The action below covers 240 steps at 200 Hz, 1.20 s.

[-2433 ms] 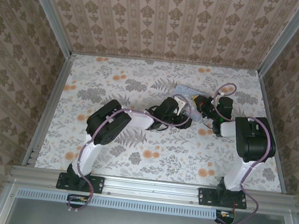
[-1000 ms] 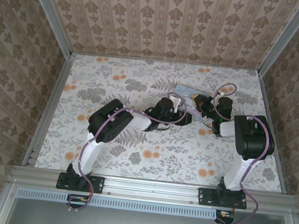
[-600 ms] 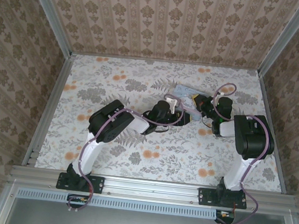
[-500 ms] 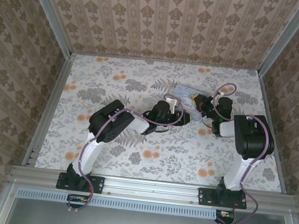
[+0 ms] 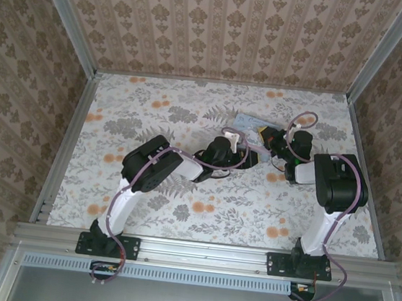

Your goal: Unlock the padlock with the key

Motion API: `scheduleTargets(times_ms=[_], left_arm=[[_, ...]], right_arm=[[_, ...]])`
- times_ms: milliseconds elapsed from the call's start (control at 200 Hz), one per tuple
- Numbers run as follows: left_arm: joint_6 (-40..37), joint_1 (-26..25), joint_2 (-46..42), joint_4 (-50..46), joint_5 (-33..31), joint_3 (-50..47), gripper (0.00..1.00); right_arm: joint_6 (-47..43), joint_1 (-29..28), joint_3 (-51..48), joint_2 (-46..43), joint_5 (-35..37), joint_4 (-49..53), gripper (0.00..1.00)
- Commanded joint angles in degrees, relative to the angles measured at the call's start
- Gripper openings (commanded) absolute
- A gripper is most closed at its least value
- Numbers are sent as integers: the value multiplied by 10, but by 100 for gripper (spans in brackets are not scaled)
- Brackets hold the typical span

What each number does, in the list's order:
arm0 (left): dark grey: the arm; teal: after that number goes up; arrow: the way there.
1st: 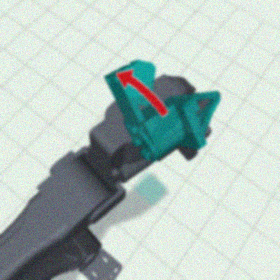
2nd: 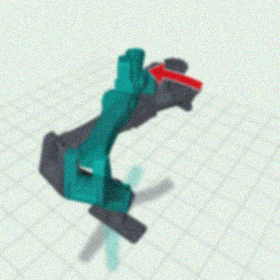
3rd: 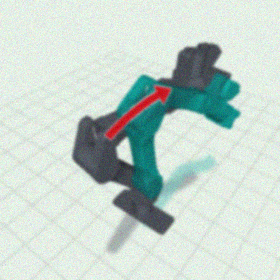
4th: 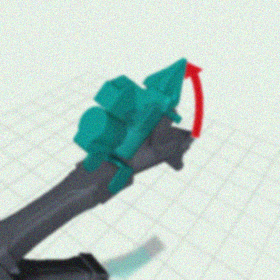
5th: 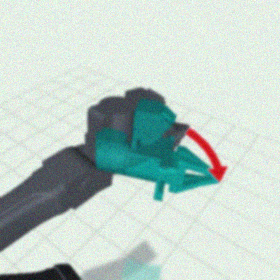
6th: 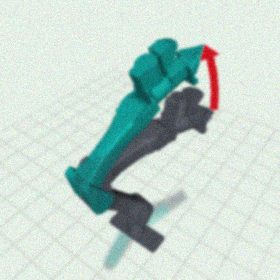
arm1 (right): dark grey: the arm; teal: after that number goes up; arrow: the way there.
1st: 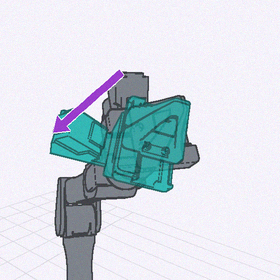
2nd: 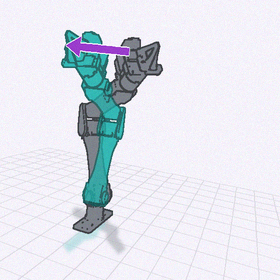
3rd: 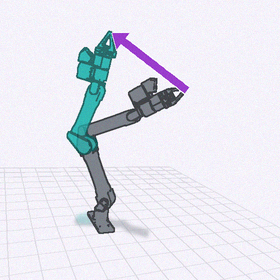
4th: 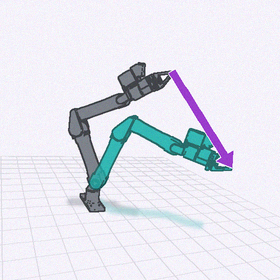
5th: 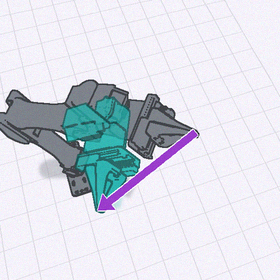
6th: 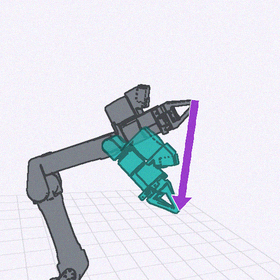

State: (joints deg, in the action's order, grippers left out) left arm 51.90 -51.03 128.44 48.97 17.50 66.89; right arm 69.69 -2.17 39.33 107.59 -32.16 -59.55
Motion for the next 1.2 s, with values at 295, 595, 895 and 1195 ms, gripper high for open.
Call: scheduleTargets(times_ms=[295,595,895,1195], left_arm=[[34,-8,26,-4,-18,-14,50],[40,-5,32,-7,-24,-18,38],[47,-1,37,-5,-24,-17,27],[69,12,30,17,-9,-29,5]], right_arm=[[8,-4,-3,18,4,15,0],[11,-4,-5,23,4,7,0],[15,-4,-4,22,2,4,0],[4,-3,-1,-12,-17,24,0]])
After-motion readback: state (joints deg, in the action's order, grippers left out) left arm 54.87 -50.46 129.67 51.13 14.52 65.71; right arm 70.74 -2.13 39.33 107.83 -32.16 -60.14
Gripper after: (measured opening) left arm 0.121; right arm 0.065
